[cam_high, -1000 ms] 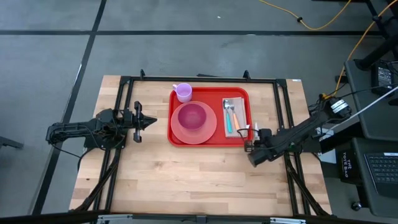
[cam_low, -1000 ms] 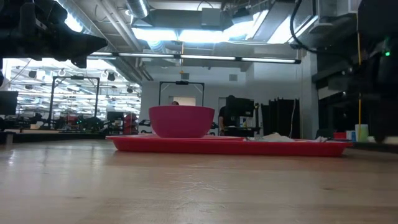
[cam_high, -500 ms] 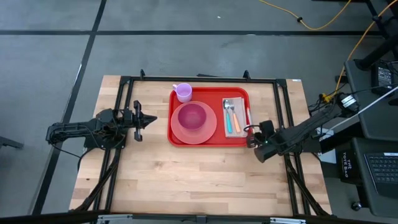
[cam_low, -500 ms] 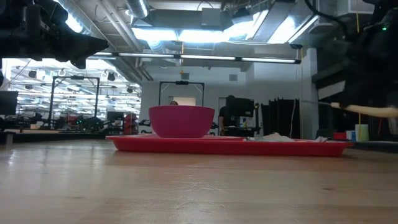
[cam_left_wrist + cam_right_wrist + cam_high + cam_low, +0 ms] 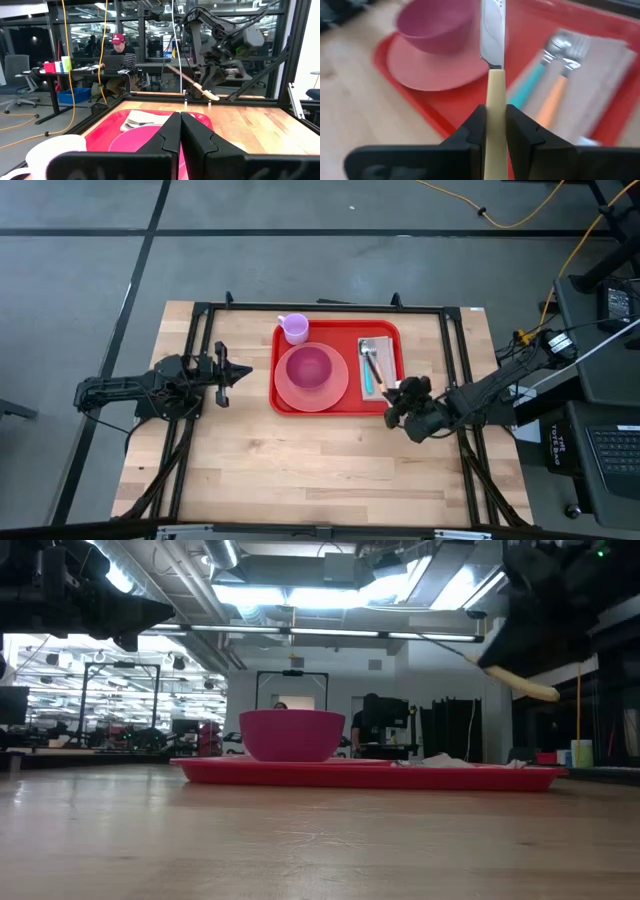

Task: Set up tray
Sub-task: Put the yellow table knife on the brown table napkin to the right of the orange fork

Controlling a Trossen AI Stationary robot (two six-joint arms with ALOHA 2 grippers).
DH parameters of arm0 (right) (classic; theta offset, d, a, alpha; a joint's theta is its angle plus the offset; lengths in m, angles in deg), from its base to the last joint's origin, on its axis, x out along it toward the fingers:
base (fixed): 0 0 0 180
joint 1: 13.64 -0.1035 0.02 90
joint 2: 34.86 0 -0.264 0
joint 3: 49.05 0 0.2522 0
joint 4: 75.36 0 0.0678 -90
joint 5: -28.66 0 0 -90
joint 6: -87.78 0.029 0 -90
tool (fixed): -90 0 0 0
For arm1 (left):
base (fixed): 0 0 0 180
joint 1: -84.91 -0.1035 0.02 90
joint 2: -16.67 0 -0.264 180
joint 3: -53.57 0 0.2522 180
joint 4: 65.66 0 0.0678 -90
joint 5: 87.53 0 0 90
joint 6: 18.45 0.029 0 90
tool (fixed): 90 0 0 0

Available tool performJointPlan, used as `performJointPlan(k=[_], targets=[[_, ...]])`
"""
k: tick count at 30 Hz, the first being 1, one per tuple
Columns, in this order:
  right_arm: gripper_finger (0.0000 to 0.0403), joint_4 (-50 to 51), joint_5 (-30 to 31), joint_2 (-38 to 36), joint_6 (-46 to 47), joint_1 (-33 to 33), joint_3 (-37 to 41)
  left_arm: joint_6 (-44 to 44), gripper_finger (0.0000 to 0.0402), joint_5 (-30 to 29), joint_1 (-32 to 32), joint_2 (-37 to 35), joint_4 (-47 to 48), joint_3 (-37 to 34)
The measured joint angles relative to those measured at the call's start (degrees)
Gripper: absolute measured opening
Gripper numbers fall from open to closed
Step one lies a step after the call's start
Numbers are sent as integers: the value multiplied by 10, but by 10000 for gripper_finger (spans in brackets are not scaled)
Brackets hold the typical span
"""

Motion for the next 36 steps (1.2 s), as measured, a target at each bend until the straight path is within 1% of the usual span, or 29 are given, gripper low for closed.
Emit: performJointPlan(k=[5, 8, 11, 17, 20, 23, 26, 31, 34, 36], targets=[[52, -95, 2, 19, -93, 0, 0, 0, 4, 0, 0, 0, -2, 0], [52, -149, 15, 40, -150, 0, 0, 0, 4, 0, 0, 0, -17, 0], [52, -185, 23, 56, -184, 0, 0, 0, 4, 0, 0, 0, -34, 0], [52, -204, 25, 60, -183, 0, 0, 0, 4, 0, 0, 0, -33, 0], [52, -210, 37, 58, -186, 0, 0, 0, 4, 0, 0, 0, -33, 0], [52, -218, 53, 52, -205, 1, 0, 0, 4, 0, 0, 0, -33, 0], [52, -225, 53, 37, -221, 10, 0, 0, 4, 0, 0, 0, -33, 0], [52, -229, 53, 14, -227, 50, 0, 0, 4, 0, 0, 0, -33, 0], [52, -225, 51, 7, -225, 86, 0, 0, 4, 0, 0, 0, -34, 0], [52, -219, 39, 4, -217, 113, 0, 5, 4, 0, 0, 0, -34, 0]])
